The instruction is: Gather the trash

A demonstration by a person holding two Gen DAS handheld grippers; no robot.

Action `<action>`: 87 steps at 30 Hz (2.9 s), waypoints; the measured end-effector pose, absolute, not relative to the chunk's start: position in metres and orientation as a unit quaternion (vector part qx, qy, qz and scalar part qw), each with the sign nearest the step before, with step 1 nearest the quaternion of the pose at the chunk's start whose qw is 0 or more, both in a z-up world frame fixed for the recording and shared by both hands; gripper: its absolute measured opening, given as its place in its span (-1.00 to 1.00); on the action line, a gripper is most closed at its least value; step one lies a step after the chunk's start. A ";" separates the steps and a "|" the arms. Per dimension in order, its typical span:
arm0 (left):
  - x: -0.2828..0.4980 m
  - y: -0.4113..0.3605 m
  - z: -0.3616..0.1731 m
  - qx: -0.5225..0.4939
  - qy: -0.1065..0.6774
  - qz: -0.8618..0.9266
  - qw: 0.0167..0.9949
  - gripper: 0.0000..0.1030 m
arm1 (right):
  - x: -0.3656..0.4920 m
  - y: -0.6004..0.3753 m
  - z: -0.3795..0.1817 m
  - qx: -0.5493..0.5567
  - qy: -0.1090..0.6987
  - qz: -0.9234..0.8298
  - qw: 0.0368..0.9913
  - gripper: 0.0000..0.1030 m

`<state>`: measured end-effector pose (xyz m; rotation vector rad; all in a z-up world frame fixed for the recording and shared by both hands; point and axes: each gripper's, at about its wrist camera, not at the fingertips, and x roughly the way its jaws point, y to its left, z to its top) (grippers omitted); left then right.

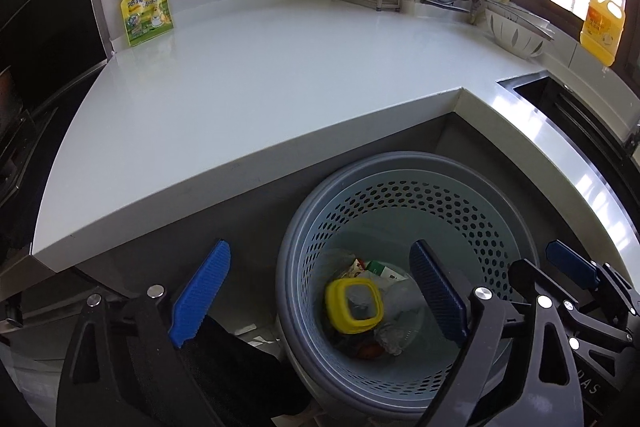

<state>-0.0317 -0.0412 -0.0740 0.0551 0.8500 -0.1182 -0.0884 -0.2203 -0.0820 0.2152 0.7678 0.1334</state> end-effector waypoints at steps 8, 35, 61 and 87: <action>-0.043 -0.038 -0.074 0.026 0.408 -0.055 0.911 0.77 | -0.100 -0.217 -0.085 0.114 0.370 0.067 0.920 0.34; -0.063 -0.035 -0.064 0.041 0.398 -0.038 0.916 0.88 | -0.118 -0.213 -0.074 0.120 0.355 0.069 0.925 0.41; -0.070 -0.026 -0.063 0.041 0.395 -0.023 0.918 0.88 | -0.121 -0.208 -0.071 0.112 0.348 0.070 0.928 0.43; -0.072 -0.024 -0.064 0.038 0.395 -0.016 0.918 0.88 | -0.125 -0.205 -0.069 0.113 0.342 0.068 0.930 0.43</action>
